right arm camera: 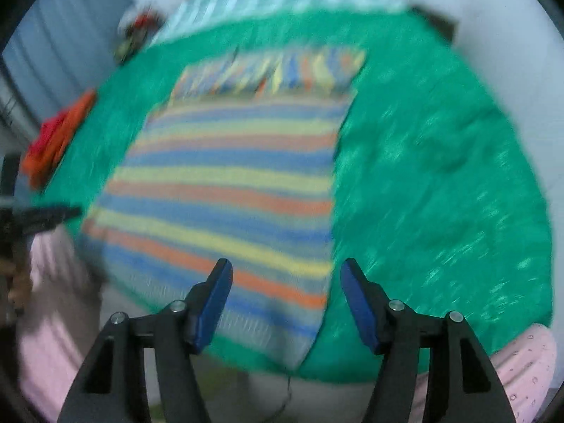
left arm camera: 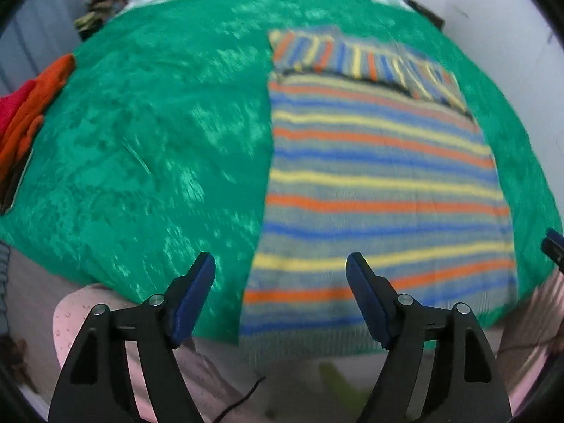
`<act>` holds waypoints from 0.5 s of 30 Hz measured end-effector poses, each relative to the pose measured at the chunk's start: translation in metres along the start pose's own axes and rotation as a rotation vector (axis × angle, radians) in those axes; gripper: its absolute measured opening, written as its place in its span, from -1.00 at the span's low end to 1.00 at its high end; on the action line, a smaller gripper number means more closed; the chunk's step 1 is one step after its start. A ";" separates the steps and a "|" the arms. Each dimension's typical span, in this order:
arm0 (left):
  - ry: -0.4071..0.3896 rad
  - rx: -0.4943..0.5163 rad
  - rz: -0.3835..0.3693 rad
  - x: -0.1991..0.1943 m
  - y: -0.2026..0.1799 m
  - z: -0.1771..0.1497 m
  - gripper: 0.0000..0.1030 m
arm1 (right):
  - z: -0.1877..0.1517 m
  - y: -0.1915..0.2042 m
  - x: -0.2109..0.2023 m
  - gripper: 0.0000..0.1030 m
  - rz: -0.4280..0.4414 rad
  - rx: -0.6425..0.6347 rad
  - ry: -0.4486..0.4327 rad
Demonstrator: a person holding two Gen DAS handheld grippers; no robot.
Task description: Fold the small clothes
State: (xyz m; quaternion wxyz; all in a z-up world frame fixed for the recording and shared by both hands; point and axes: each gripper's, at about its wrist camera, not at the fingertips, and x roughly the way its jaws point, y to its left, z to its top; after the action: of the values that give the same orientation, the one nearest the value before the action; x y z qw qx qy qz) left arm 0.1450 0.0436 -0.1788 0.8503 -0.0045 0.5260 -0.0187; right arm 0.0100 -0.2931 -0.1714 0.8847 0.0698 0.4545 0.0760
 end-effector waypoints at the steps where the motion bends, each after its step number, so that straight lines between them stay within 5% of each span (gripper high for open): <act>1: -0.019 -0.016 0.005 0.001 0.001 0.001 0.54 | 0.004 0.002 -0.005 0.24 -0.019 0.013 -0.059; 5: -0.083 -0.084 0.018 0.009 0.006 0.002 0.58 | 0.004 -0.004 -0.025 0.34 -0.111 0.005 -0.231; 15: -0.106 -0.027 0.113 0.018 0.001 -0.011 0.60 | 0.017 0.002 -0.021 0.43 -0.115 0.008 -0.275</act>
State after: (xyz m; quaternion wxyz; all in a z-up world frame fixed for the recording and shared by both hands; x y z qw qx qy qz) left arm 0.1432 0.0442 -0.1995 0.8765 0.0127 0.4798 0.0366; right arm 0.0117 -0.2961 -0.1448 0.9412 0.0570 0.3326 0.0131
